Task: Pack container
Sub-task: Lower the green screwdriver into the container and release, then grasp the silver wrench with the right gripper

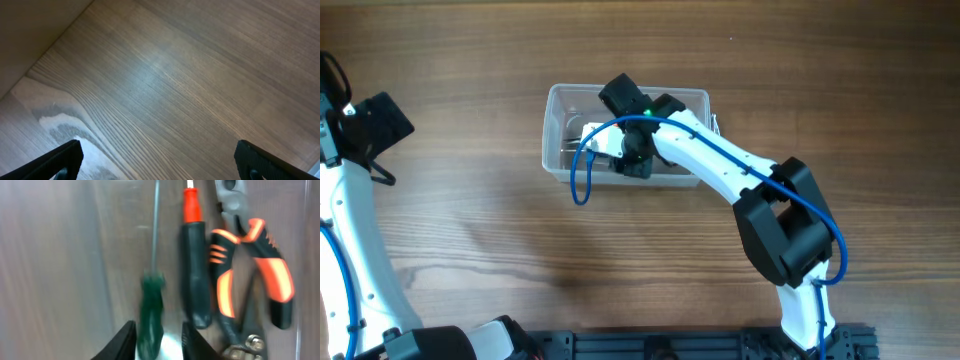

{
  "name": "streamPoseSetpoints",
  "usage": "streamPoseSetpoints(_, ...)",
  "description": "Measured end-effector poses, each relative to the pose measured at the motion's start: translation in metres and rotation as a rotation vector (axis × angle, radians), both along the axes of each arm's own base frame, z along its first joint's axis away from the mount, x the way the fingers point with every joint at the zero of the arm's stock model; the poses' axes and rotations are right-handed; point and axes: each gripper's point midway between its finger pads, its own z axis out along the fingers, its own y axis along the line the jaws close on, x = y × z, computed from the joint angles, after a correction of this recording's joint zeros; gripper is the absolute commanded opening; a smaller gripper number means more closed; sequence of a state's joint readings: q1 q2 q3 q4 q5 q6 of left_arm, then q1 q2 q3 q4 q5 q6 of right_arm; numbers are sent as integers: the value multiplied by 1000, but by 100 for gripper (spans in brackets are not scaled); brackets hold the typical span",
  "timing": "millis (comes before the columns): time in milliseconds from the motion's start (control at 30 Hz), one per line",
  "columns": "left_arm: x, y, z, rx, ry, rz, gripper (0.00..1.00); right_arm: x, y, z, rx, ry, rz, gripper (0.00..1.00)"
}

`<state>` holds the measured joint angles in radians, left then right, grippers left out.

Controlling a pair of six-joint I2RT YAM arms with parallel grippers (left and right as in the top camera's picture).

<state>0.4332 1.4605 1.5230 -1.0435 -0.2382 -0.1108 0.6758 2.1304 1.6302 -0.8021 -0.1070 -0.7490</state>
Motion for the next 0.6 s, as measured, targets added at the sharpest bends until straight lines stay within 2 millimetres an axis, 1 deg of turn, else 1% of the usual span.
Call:
streamPoseSetpoints(33,0,0,0,0,0,0,100,2,-3,0,-16,-11,-15,40)
streamPoseSetpoints(133,0,0,0,0,0,0,100,12,-15,-1,-76,-55,-87,43)
streamPoseSetpoints(200,0,0,0,0,0,0,100,18,-24,3,-117,-93,-138,45)
streamPoseSetpoints(233,0,0,0,0,0,0,100,21,-27,10,-122,-114,-155,47)
streamPoseSetpoints(267,0,0,0,0,0,0,100,25,-30,24,-116,-148,-188,49)
streamPoseSetpoints(300,0,0,0,0,0,0,100,29,-31,44,-93,-190,-214,50)
streamPoseSetpoints(333,0,0,0,0,0,0,100,34,-33,74,-47,-246,-253,52)
streamPoseSetpoints(367,0,0,0,0,0,0,100,41,-36,120,46,-324,-325,52)
streamPoseSetpoints(400,0,0,0,0,0,0,100,45,-42,155,123,-379,-383,52)
streamPoseSetpoints(433,0,0,0,0,0,0,100,47,-55,194,205,-434,-457,50)
streamPoseSetpoints(467,0,0,0,0,0,0,100,48,-76,236,299,-484,-563,47)
streamPoseSetpoints(500,0,0,0,0,0,0,100,48,-106,273,383,-523,-685,45)
streamPoseSetpoints(533,0,0,0,0,0,0,100,45,-140,300,446,-543,-822,45)
streamPoseSetpoints(567,0,0,0,0,0,0,100,43,-167,309,466,-538,-927,46)
streamPoseSetpoints(600,0,0,0,0,0,0,100,36,-199,303,455,-492,-1073,45)
